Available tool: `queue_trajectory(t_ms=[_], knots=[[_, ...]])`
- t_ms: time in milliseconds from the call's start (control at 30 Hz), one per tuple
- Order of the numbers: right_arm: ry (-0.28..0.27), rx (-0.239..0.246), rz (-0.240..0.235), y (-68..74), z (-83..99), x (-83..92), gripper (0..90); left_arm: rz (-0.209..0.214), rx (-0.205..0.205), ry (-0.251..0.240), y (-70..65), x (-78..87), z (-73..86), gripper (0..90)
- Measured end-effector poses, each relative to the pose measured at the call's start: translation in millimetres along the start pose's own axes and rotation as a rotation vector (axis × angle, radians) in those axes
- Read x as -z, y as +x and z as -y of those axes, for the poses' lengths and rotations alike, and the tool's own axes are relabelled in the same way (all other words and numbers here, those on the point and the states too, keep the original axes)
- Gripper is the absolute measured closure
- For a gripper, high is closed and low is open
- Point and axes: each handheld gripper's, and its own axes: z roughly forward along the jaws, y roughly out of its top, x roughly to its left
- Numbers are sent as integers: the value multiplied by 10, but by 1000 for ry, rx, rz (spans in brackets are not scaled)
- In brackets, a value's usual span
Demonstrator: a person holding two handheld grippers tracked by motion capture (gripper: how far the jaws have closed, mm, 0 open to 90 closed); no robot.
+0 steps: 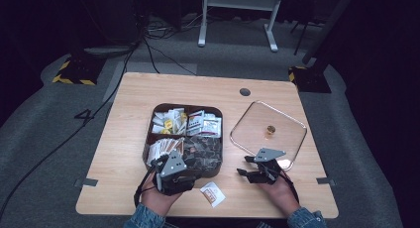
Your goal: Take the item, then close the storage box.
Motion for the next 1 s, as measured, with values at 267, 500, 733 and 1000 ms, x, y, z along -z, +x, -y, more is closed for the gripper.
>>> queue_trajectory(t_ms=[267, 500, 733, 1000], knots=[[2, -7, 8, -4, -1, -2, 377, -17, 22, -17, 64, 49, 6, 537], [0, -12, 6, -11, 0, 1, 391, -43, 1, -8, 84, 59, 6, 540], [5, -5, -3, -16, -4, 7, 397, -72, 8, -12, 135, 104, 41, 532], [-66, -52, 18, -180, -183, 228, 406, -116, -2, -9, 124, 209, 113, 532]])
